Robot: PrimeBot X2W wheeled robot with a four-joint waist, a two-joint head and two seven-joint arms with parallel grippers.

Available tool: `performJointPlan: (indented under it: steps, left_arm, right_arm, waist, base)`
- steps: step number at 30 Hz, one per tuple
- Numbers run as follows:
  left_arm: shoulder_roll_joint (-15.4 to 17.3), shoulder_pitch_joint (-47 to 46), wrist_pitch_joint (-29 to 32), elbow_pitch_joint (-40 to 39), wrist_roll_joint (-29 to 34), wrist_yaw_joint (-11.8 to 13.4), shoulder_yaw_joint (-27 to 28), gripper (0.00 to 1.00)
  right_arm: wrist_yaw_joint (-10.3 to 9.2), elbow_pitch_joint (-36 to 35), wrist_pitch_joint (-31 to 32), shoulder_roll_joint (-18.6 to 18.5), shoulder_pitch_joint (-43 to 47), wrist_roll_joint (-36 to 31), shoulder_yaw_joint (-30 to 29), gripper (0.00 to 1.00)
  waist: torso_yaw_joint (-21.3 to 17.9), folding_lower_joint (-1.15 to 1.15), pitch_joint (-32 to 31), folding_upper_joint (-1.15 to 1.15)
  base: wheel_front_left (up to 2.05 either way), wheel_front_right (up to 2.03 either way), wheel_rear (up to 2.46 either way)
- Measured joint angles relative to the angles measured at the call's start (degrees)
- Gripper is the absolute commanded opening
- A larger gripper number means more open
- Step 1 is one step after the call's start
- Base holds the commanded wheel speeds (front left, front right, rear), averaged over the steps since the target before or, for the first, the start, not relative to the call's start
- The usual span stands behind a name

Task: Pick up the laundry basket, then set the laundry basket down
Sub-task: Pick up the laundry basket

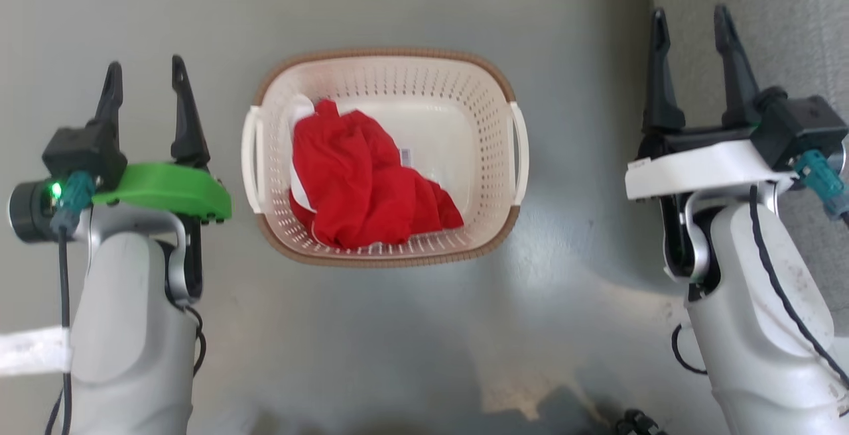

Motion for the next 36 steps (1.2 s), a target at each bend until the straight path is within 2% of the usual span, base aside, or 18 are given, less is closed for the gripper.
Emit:
performJointPlan:
  steps: [15,36]
  left_arm:
    - [0.01,11.37,0.00,-5.66,0.14,0.25,1.55,1.00]
    - [0.20,29.98,0.00,-7.64,0.35,1.46,0.32,1.00]
  right_arm:
    - [0.09,1.72,0.00,0.05,6.77,0.56,0.02,1.00]
    - [0.56,5.75,0.01,0.52,21.00,2.32,1.97,1.00]
  waist:
    - [1.60,0.00,-11.17,0.00]
    - [2.75,0.00,-28.44,0.00]
  base:
    - [0.00,0.00,0.00]
    - [0.00,0.00,0.00]
